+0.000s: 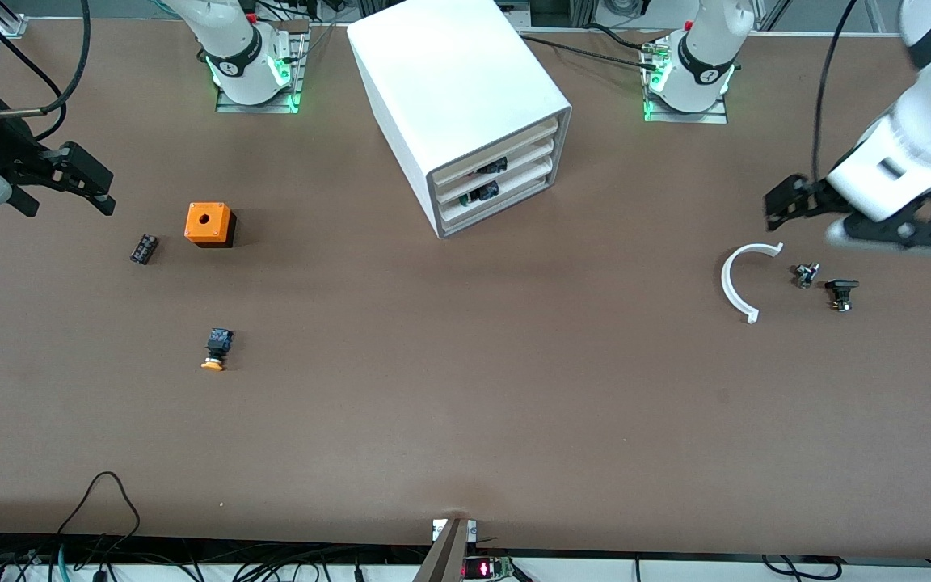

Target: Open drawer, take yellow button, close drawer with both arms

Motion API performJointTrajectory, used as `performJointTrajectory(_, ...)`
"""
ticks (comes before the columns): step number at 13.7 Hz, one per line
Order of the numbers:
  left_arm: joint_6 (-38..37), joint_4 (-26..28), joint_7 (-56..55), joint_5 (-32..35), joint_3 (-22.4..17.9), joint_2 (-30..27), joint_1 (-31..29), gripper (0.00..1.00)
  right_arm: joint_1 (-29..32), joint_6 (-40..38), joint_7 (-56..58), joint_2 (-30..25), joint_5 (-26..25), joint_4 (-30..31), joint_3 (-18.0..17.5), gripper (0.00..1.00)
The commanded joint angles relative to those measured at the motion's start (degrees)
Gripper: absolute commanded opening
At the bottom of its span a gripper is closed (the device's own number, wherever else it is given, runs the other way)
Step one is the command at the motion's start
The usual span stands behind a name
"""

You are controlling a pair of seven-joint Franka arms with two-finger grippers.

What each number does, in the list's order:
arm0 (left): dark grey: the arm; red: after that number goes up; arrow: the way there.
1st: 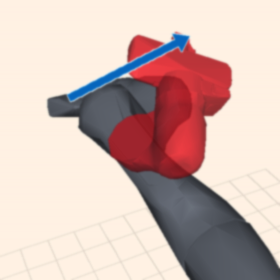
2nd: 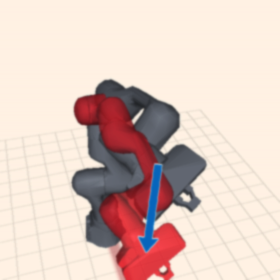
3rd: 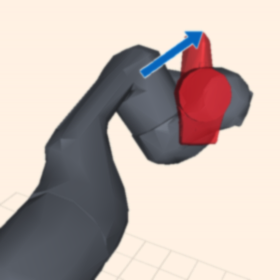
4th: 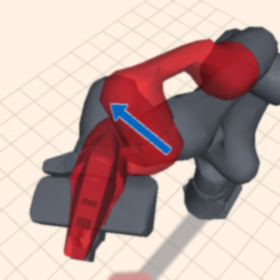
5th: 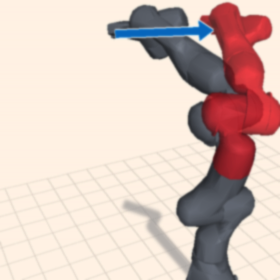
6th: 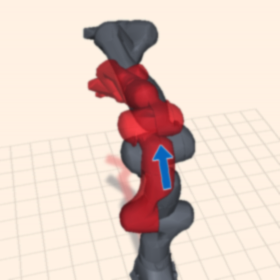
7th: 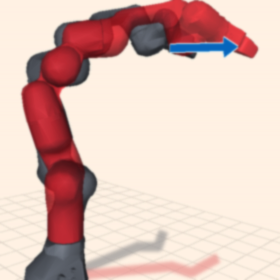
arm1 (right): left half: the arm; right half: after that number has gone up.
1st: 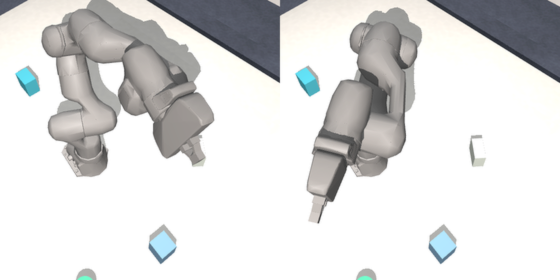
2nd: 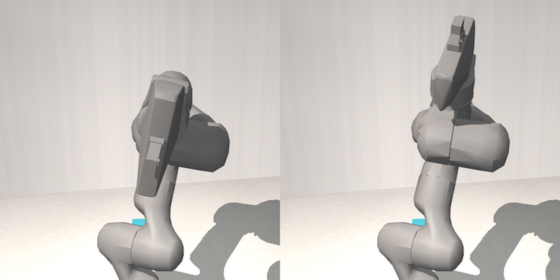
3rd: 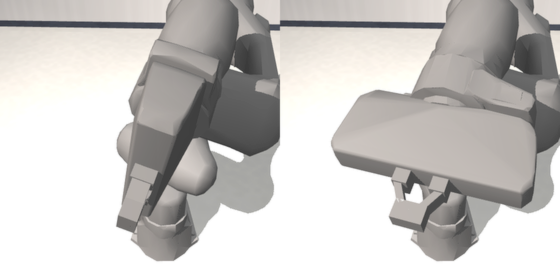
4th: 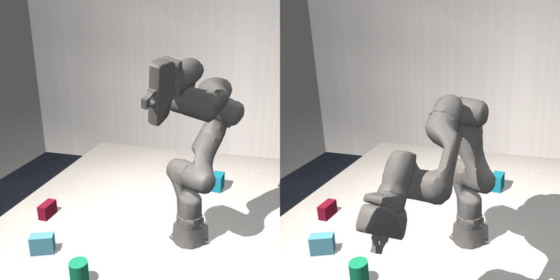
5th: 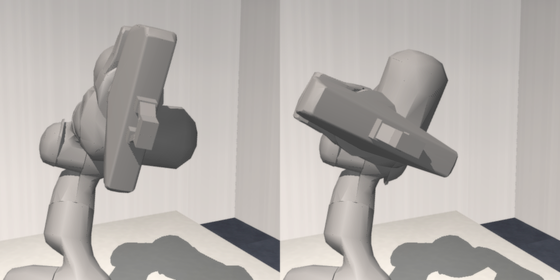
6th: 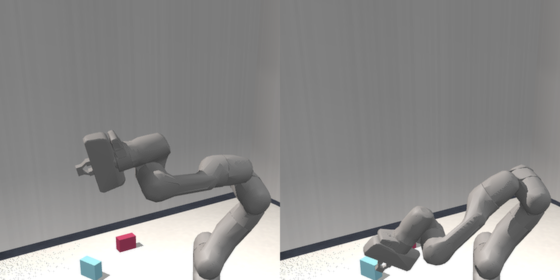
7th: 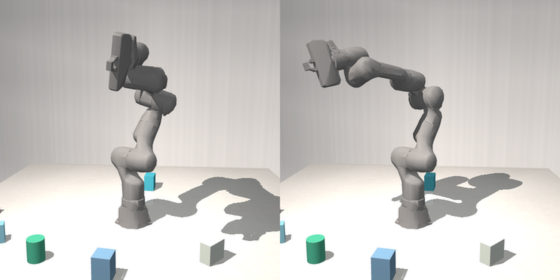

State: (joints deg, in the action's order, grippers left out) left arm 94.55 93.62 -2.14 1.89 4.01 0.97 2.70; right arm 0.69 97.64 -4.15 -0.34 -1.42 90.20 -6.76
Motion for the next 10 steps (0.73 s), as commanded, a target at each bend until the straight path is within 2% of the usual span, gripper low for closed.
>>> performJointTrajectory(1,2.5,4.9,2.0,-1.0,-1.4,-3.9,1.7,1.00,0.4,-1.0,0.4,0.1,0.4,-1.1,-0.4,1.00)
performJointTrajectory(10,0.9,3.8,2.9,-0.2,-0.9,-3.1,1.2,1.00,0.4,-1.6,0.5,0.2,0.4,-1.1,-0.4,1.00)
